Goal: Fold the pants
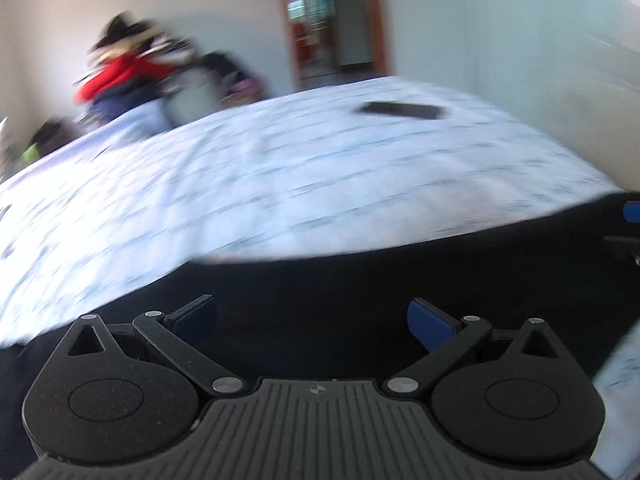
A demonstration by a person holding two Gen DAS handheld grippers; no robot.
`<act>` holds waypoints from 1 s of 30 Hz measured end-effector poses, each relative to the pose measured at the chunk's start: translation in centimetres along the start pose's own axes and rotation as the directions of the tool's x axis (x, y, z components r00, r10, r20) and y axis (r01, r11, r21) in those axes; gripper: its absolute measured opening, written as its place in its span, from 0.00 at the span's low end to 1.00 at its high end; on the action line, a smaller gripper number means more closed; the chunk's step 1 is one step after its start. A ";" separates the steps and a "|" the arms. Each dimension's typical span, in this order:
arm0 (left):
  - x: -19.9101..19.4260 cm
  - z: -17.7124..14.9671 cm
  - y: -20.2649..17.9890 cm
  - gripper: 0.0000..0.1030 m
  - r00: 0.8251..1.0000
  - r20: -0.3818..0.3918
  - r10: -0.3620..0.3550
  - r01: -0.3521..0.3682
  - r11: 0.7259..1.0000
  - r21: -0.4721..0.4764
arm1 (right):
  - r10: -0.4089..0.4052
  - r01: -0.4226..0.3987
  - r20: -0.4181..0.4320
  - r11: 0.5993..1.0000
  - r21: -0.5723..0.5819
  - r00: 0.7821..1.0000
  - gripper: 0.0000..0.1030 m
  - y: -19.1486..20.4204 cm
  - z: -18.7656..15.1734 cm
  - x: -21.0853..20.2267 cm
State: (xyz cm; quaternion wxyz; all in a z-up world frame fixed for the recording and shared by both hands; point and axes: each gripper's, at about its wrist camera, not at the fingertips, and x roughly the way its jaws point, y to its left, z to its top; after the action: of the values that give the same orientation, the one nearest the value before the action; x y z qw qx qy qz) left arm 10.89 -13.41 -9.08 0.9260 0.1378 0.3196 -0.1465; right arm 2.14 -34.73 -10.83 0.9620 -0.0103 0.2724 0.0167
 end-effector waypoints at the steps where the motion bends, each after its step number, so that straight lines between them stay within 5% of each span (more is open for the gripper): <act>1: -0.1 -0.4 1.6 0.99 1.000 -0.014 0.027 -0.027 0.999 -0.029 | 0.051 -0.051 0.003 0.998 -0.032 0.999 0.67 1.7 0.9 1.2; 4: 0.3 -1.4 5.3 0.99 0.994 -0.084 0.068 -0.075 0.994 -0.076 | 0.186 -0.184 0.001 0.970 -0.157 0.983 0.66 7.0 3.5 4.1; 8: -0.1 -3.0 8.7 0.98 0.980 -0.147 0.132 -0.146 0.985 -0.090 | 0.283 -0.301 -0.102 0.894 -0.333 0.954 0.66 14.5 5.8 9.2; 12: -1.2 -4.3 9.8 0.99 0.984 -0.140 0.112 -0.125 0.988 -0.089 | 0.281 -0.341 -0.200 0.840 -0.422 0.939 0.66 18.6 6.4 13.8; 16: -2.7 -4.5 10.9 0.98 0.990 -0.111 0.084 -0.101 0.983 -0.156 | 0.217 -0.261 -0.154 0.883 -0.391 0.964 0.70 19.4 8.1 16.4; 18: -4.2 -4.3 12.3 0.98 0.995 -0.091 0.052 -0.071 0.971 -0.229 | 0.149 -0.181 -0.118 0.920 -0.348 0.982 0.70 18.8 9.1 16.1; 21: -7.8 -4.5 15.8 0.98 0.994 -0.085 0.068 -0.093 0.938 -0.333 | 0.183 -0.188 -0.047 0.924 -0.332 0.982 0.69 18.4 9.1 12.7; 26: -15.1 -3.3 21.7 0.99 0.961 -0.080 0.266 -0.275 0.866 -0.418 | 0.333 -0.339 -0.082 0.866 -0.368 0.939 0.70 19.8 6.3 7.5; 28: -15.6 -2.0 21.1 0.99 0.945 -0.013 0.327 -0.309 0.880 -0.361 | 0.360 -0.376 -0.118 0.837 -0.398 0.926 0.70 21.2 4.6 6.8; 30: -13.4 -1.0 19.3 0.99 0.957 -0.027 0.290 -0.285 0.909 -0.305 | 0.342 -0.373 -0.152 0.822 -0.430 0.927 0.70 22.3 3.1 6.8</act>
State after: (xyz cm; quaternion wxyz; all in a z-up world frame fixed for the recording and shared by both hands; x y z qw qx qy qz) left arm 7.12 7.11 1.73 0.9504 0.0372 0.3060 0.0411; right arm 8.68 -12.16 -12.01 0.9028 -0.1826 0.2907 0.2590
